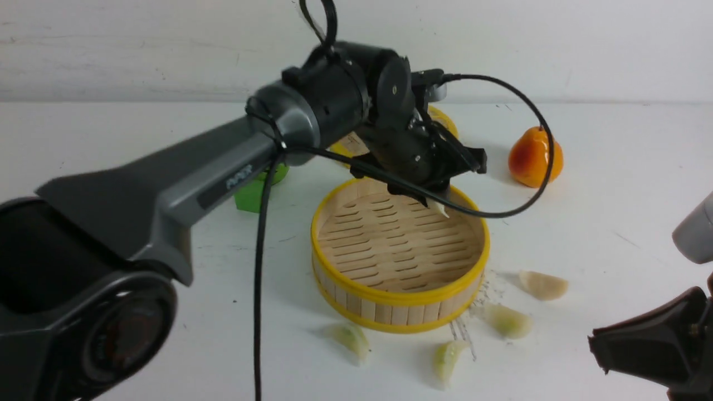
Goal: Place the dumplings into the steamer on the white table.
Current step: 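Place the dumpling into the bamboo steamer basket with the left gripper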
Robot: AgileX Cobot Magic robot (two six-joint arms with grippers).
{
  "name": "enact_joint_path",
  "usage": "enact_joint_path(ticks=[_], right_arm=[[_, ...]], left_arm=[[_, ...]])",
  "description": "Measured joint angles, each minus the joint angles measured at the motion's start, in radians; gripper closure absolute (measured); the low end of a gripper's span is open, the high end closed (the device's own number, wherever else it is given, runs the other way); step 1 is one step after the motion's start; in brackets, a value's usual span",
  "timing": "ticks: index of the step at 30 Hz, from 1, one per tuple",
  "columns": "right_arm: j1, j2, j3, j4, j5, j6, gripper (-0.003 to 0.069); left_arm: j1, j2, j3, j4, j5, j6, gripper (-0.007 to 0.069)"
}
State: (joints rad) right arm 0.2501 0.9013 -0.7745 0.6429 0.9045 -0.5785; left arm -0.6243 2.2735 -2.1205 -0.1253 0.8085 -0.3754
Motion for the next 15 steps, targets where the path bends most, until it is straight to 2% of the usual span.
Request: enact_joint_path(ticks=[5, 8, 11, 12, 13, 14, 15], right_arm=[[0.000, 0.000, 0.000, -0.001, 0.021, 0.000, 0.0628], [0.000, 0.000, 0.000, -0.008, 0.021, -0.001, 0.0625], [0.000, 0.000, 0.000, -0.018, 0.020, -0.001, 0.0622], [0.000, 0.000, 0.000, -0.019, 0.015, -0.001, 0.0619], [0.000, 0.000, 0.000, -0.019, 0.015, -0.001, 0.0619], [0.000, 0.000, 0.000, -0.019, 0.012, -0.001, 0.0617], [0.000, 0.000, 0.000, -0.019, 0.012, -0.001, 0.0618]], left_arm=[[0.001, 0.111, -0.017, 0.011, -0.085, -0.023, 0.0430], [0.000, 0.132, -0.018, 0.020, -0.087, -0.025, 0.0390], [0.000, 0.131, -0.024, 0.049, -0.088, -0.025, 0.0254], [0.000, 0.122, -0.024, 0.056, -0.073, -0.025, 0.0170], [0.000, 0.119, -0.024, 0.058, -0.069, -0.025, 0.0160], [0.000, 0.102, -0.027, 0.065, -0.033, -0.025, 0.0087], [0.000, 0.088, -0.035, 0.067, -0.007, -0.024, 0.0052]])
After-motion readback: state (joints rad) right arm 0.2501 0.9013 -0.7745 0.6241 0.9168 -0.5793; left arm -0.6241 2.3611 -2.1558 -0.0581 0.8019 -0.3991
